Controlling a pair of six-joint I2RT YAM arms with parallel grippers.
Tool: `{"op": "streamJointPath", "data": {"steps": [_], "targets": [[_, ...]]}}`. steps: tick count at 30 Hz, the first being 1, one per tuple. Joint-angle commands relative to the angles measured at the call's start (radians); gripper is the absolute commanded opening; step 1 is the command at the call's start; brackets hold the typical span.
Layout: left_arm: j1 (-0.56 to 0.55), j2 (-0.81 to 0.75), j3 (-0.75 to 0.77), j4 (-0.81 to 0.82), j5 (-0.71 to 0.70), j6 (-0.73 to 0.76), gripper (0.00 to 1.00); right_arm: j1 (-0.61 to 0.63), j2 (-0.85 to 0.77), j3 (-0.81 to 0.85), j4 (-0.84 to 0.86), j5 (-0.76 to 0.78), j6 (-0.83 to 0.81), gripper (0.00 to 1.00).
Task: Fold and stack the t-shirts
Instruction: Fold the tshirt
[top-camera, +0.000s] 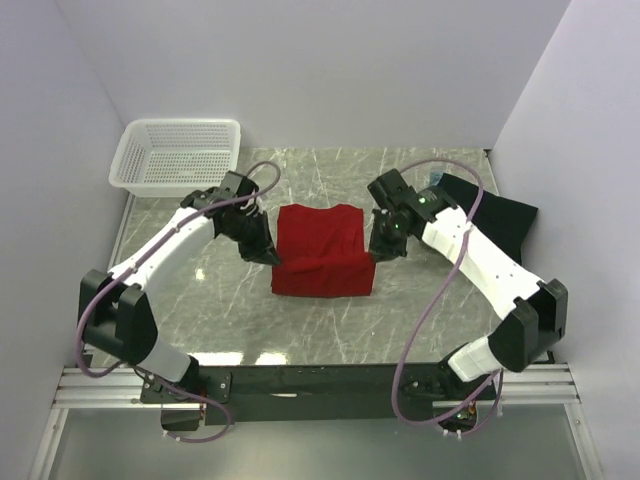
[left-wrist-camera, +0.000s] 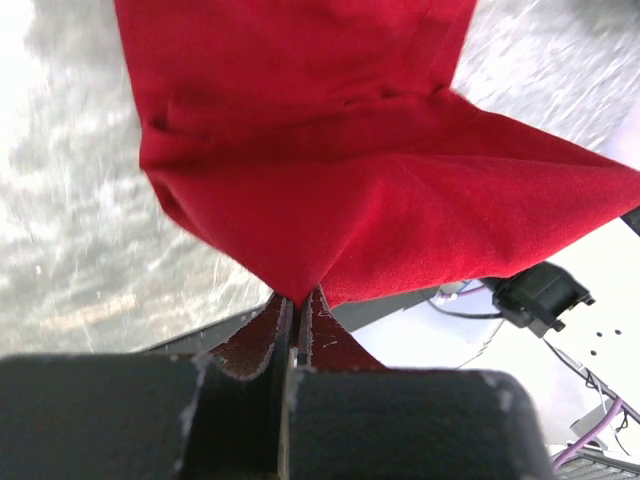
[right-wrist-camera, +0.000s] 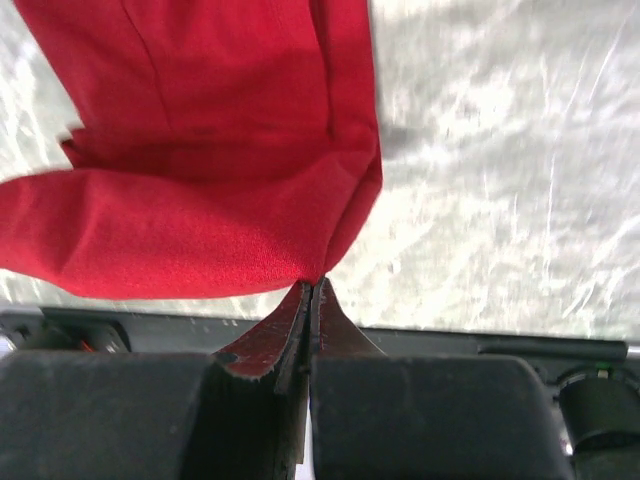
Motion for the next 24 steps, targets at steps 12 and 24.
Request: {"op": "streamJointPath", "data": {"steps": [12,24], "targets": [[0.084,0.28,0.314,0.032,0.044,0.103,0.0,-0.118,0.306,0.377,0.009,0.067,-0.131,0.0],[0.146,0.548,0.542,0.043,0.077,0.131,0.0,-0.19,0.609,0.644,-0.002,0.083,-0.207,0.0]]}}
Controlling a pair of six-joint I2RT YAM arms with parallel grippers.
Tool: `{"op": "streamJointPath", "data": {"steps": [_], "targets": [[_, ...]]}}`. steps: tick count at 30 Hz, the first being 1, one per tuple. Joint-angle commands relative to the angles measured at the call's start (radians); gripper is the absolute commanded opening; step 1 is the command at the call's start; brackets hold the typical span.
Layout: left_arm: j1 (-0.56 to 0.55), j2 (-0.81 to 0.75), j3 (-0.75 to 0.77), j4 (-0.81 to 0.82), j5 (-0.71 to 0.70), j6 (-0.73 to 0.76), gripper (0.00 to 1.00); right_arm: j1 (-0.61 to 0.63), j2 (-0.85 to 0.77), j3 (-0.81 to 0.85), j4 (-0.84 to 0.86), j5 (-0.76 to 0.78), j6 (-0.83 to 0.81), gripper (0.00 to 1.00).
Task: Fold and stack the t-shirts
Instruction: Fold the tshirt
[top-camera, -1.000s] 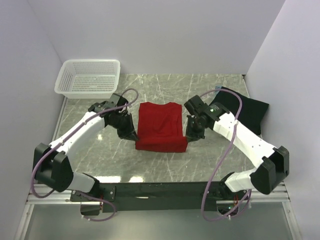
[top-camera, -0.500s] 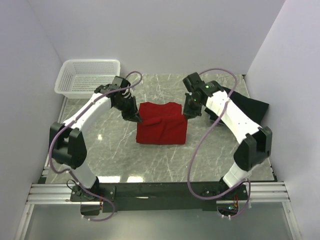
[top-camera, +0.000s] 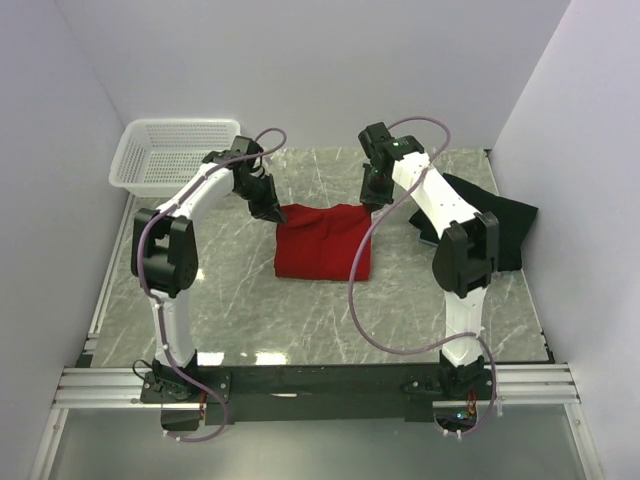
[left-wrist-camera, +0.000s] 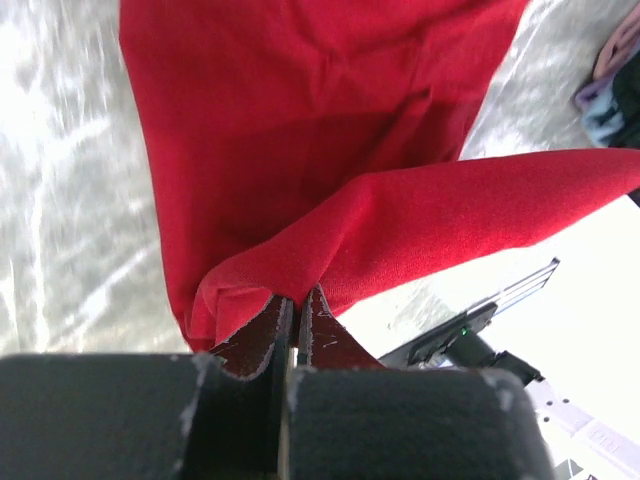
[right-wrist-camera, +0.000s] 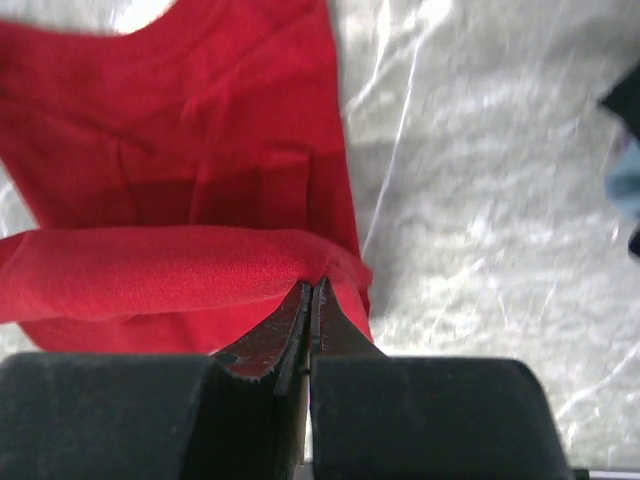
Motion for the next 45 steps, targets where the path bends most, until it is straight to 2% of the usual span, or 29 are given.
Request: {"op": "streamJointPath", "data": {"steps": [1,6,9,13,20,21,22,23,24,25,26,31,37,45], "targets": [[0.025,0.047,0.075,0.029,0.039,0.025,0.0,-0.023,0.053,0.092,0.005,0.028,-0.039,0.0],[0.046,0.127,0.149,0.014,0.043,0.027,0.0,-0.044,0.163,0.201,-0.004,0.019,-0.059,0.0],[0.063,0.137,0.131,0.055,0.042,0.013,0.0,-0.052,0.211,0.243,-0.005,0.013,-0.064,0.0],[0.078,0.169,0.133,0.073,0.072,0.012,0.0,-0.066,0.24,0.251,0.004,0.007,-0.068,0.0],[0.098,0.16,0.111,0.121,0.03,-0.019,0.0,-0.07,0.261,0.243,0.041,-0.016,-0.082,0.0],[0.1,0.152,0.103,0.132,0.029,-0.036,0.03,-0.072,0.263,0.244,0.047,-0.025,-0.087,0.0],[0.103,0.147,0.097,0.159,0.029,-0.045,0.12,-0.072,0.269,0.254,0.054,-0.039,-0.096,0.01],[0.106,0.143,0.086,0.173,0.03,-0.051,0.36,-0.07,0.27,0.261,0.067,-0.056,-0.111,0.2],[0.106,0.134,0.084,0.185,0.03,-0.063,0.45,-0.07,0.274,0.273,0.068,-0.091,-0.12,0.28],[0.106,0.129,0.087,0.207,0.033,-0.068,0.51,-0.072,0.271,0.295,0.073,-0.108,-0.13,0.4],[0.106,0.123,0.092,0.216,0.039,-0.07,0.58,-0.07,0.267,0.304,0.085,-0.125,-0.143,0.47],[0.106,0.091,0.097,0.201,0.036,-0.045,0.67,-0.081,0.194,0.265,0.143,-0.243,-0.191,0.79],[0.103,0.014,-0.058,0.211,0.032,-0.002,0.75,-0.099,0.057,0.033,0.261,-0.364,-0.226,0.84],[0.082,-0.044,-0.218,0.273,0.075,0.022,0.74,-0.119,-0.119,-0.344,0.459,-0.486,-0.206,0.87]]}}
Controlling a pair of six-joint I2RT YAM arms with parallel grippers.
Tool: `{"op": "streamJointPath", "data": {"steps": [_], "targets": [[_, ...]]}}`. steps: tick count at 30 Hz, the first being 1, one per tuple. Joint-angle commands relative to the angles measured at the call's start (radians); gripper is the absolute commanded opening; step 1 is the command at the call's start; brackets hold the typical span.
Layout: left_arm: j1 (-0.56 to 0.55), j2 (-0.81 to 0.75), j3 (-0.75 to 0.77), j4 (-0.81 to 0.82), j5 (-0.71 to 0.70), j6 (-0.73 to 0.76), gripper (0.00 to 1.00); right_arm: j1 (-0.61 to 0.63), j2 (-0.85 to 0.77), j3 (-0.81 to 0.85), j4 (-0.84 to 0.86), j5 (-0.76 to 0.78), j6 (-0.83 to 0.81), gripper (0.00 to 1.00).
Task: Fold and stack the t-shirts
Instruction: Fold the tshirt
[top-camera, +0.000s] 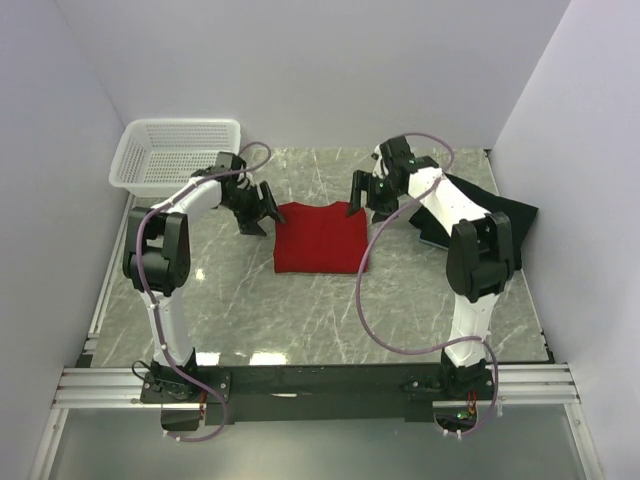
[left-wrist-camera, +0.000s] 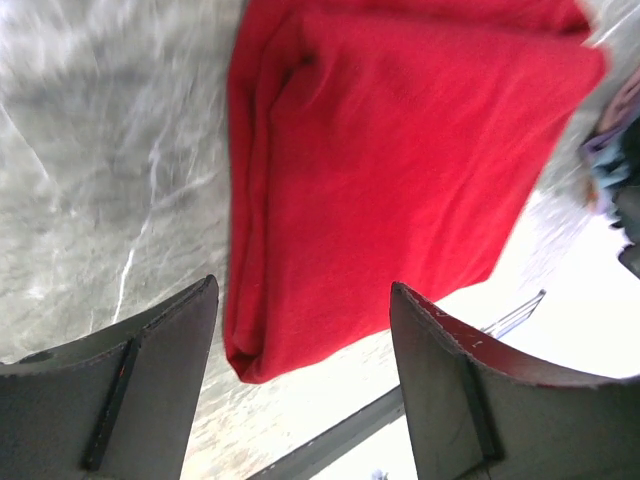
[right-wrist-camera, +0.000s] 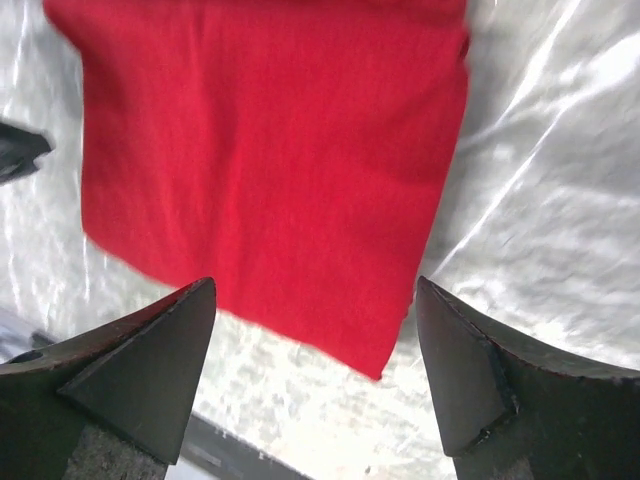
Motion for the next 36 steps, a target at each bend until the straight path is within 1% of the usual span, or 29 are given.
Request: {"op": "streamJointPath", "data": {"steps": [1,3,9,12,16,18,19,21,22,24,25,27,30,36], "targets": [[-0.021,-0.046,-0.054,0.05,0.032,0.035,0.74,-0.019,-0.087,-0.12,0.14,-0.097,0.009,0.87],[-0.033,-0.045,-0.065,0.055,0.027,0.042,0.74,-0.026,-0.105,-0.188,0.183,-0.121,0.016,0.88],[-0.046,-0.017,-0.071,0.059,0.016,0.05,0.7,-0.037,-0.116,-0.277,0.21,-0.117,0.018,0.89],[-0.052,0.009,-0.069,0.056,0.015,0.055,0.65,-0.049,-0.114,-0.32,0.225,-0.12,0.024,0.89],[-0.061,0.03,-0.074,0.039,-0.014,0.058,0.5,-0.066,-0.116,-0.361,0.239,-0.135,0.026,0.9],[-0.063,0.035,-0.077,0.033,-0.028,0.061,0.47,-0.068,-0.12,-0.378,0.243,-0.138,0.024,0.9],[-0.064,0.035,-0.08,0.032,-0.039,0.062,0.41,-0.072,-0.119,-0.383,0.249,-0.143,0.021,0.9],[-0.066,0.035,-0.085,0.024,-0.05,0.064,0.35,-0.078,-0.117,-0.393,0.256,-0.154,0.024,0.9],[-0.066,0.035,-0.086,0.021,-0.065,0.065,0.3,-0.083,-0.113,-0.398,0.268,-0.161,0.027,0.9],[-0.066,0.038,-0.091,0.015,-0.077,0.068,0.28,-0.085,-0.107,-0.41,0.282,-0.186,0.038,0.91],[-0.066,0.041,-0.094,0.013,-0.083,0.07,0.25,-0.089,-0.105,-0.415,0.297,-0.191,0.041,0.91],[-0.066,0.04,-0.103,0.012,-0.097,0.07,0.22,-0.091,-0.094,-0.423,0.308,-0.207,0.05,0.92],[-0.066,0.038,-0.121,0.015,-0.113,0.073,0.12,-0.092,-0.081,-0.429,0.329,-0.22,0.061,0.92],[-0.066,0.05,-0.153,0.024,-0.14,0.081,0.04,-0.094,-0.039,-0.438,0.378,-0.24,0.085,0.92]]}}
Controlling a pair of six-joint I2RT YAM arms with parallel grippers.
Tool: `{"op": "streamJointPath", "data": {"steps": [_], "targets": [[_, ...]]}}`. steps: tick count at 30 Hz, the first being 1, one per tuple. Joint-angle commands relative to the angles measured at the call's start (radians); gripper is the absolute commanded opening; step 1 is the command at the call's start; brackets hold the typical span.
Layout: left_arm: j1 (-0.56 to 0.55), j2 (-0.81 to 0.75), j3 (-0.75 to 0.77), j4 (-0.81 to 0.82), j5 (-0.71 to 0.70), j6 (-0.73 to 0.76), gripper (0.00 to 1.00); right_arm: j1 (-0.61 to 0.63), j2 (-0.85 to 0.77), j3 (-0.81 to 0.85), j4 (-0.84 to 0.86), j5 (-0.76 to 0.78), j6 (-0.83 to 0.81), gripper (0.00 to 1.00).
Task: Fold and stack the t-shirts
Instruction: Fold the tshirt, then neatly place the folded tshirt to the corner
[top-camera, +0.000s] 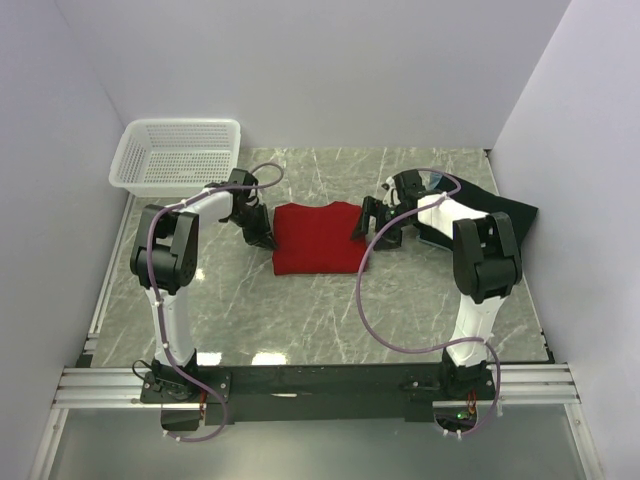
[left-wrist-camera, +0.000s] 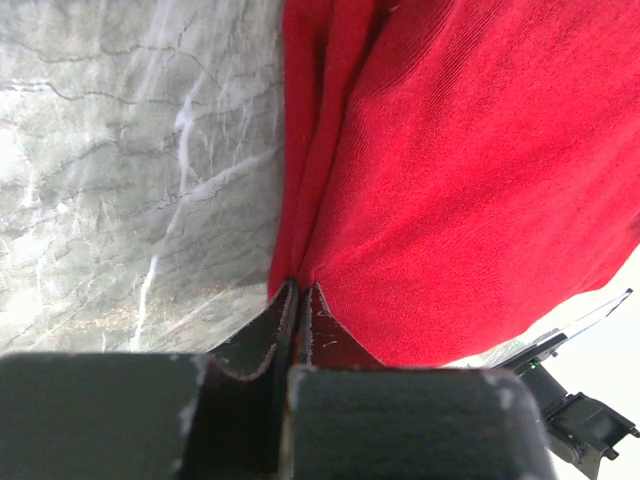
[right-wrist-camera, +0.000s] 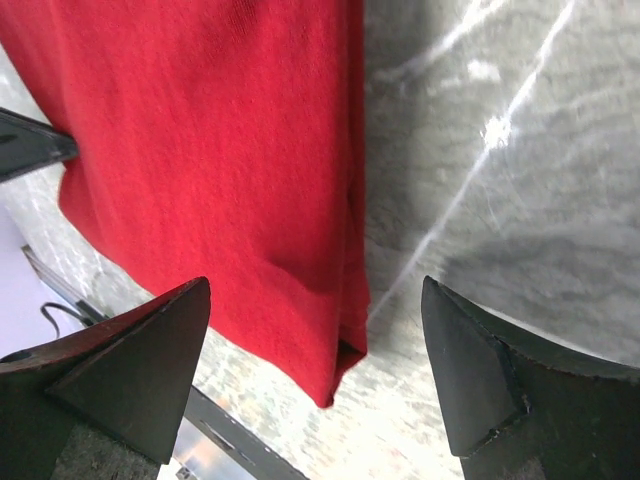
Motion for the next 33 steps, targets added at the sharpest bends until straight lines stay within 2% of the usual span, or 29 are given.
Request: {"op": "streamJointPath", "data": {"steps": [1,9,14,22,25,27,28,29,30,31,32,33], "targets": [[-0.004,0.018,-0.035,-0.006,-0.061,0.03,0.01,-0.009,0.022,-0.014,0.076,-0.039,0.026,0.92],[-0.004,0.023,-0.088,0.012,-0.067,0.04,0.0,0.012,0.087,0.008,0.102,-0.052,0.047,0.9],[-0.004,0.022,-0.108,0.026,-0.052,0.042,0.0,0.067,0.123,0.014,0.127,-0.056,0.073,0.88],[-0.004,0.024,-0.11,0.043,-0.015,0.046,0.0,0.135,0.173,0.051,0.122,-0.021,0.085,0.8],[-0.004,0.021,-0.11,0.046,-0.006,0.048,0.0,0.152,0.176,0.071,0.119,0.003,0.09,0.7],[-0.004,0.015,-0.113,0.051,0.006,0.046,0.04,0.158,0.171,0.077,0.115,0.016,0.095,0.52],[-0.004,0.013,-0.113,0.052,0.009,0.046,0.09,0.157,0.162,0.08,0.113,0.031,0.095,0.43],[-0.004,0.01,-0.11,0.051,0.011,0.045,0.16,0.158,0.154,0.081,0.109,0.04,0.096,0.26],[-0.004,0.004,-0.107,0.049,0.011,0.04,0.29,0.157,0.148,0.083,0.099,0.049,0.096,0.19],[-0.004,0.0,-0.104,0.046,0.009,0.04,0.35,0.157,0.133,0.087,0.092,0.057,0.095,0.13],[-0.004,-0.007,-0.096,0.044,0.005,0.039,0.4,0.155,0.125,0.1,0.081,0.08,0.087,0.03],[-0.004,-0.016,-0.09,0.038,0.003,0.036,0.48,0.157,0.117,0.109,0.051,0.091,0.081,0.0]]}}
